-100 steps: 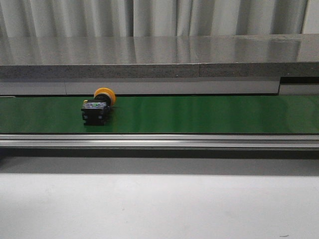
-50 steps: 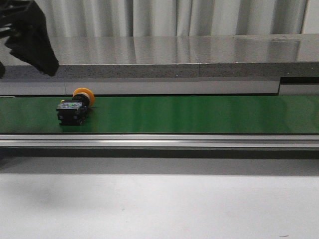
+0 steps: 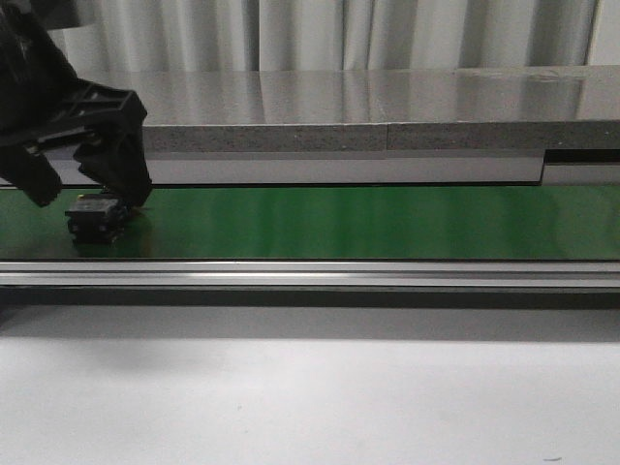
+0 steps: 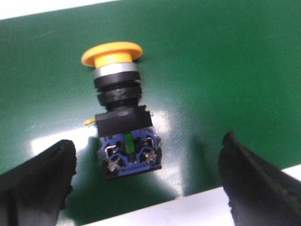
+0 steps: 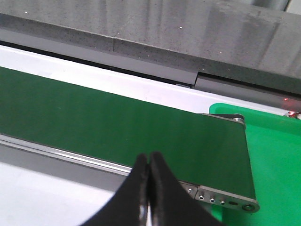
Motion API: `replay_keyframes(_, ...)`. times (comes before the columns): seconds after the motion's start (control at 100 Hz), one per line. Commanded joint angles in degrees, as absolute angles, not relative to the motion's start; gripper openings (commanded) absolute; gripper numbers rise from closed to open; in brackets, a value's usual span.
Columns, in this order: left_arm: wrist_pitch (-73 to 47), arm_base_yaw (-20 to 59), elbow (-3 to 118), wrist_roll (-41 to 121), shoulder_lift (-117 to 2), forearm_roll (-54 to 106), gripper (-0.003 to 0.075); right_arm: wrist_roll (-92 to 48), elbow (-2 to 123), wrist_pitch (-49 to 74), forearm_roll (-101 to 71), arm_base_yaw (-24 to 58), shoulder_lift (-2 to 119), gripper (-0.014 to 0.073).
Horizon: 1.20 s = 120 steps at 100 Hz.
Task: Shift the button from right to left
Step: 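Lower the left gripper onto the button on the belt and grasp it, then lift the button with the left gripper and lower it into the blue tray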
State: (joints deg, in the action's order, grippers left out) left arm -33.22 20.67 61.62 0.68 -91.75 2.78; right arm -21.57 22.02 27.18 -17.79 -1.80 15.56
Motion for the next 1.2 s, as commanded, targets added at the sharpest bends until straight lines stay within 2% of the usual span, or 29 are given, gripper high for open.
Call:
replay_keyframes(0.0, -30.34, 20.89, 63.51, 0.55, -90.87, 2.04, 0.0546, -21.82, 23.35, 23.00, -18.36, -1.85, 15.94, -0.0068)
replay_keyframes(0.11, -30.30, 20.36, 63.51, 0.55, -92.41, 1.59, 0.0529, -21.82, 23.35, 23.00, -18.36, -1.85, 15.94, -0.0068)
replay_keyframes(0.23, -30.30, 19.53, 63.51, 0.55, -93.33, 1.51, 0.0465, -21.82, 23.35, 23.00, -18.36, -1.85, 15.94, -0.0068)
replay_keyframes(0.45, -30.63, 17.50, 63.51, 0.55, -93.34, 1.23, 0.0216, -21.82, 23.35, 23.00, -18.36, -1.85, 15.94, -0.0068)
replay_keyframes(0.63, -31.80, 17.52, 63.51, 0.55, -93.09, 0.55, 0.0088, -21.82, 23.35, 23.00, -18.36, -1.85, 15.94, -0.0068)
replay_keyframes(0.73, -33.04, 17.52, 63.51, 0.55, -92.15, 0.55, 0.0065, -21.82, 23.35, 23.00, -18.36, -1.85, 15.94, -0.0068)
replay_keyframes(1.02, -37.25, 17.38, 63.51, 0.55, -85.08, -4.69, 0.0065, -21.82, 23.35, 23.00, -18.36, -1.85, 15.94, -0.0068)
replay_keyframes(1.19, -39.45, 13.66, 63.51, 0.55, -82.20, -7.33, 0.0065, -21.82, 23.35, 23.00, -18.36, -1.85, 15.94, -0.0068)
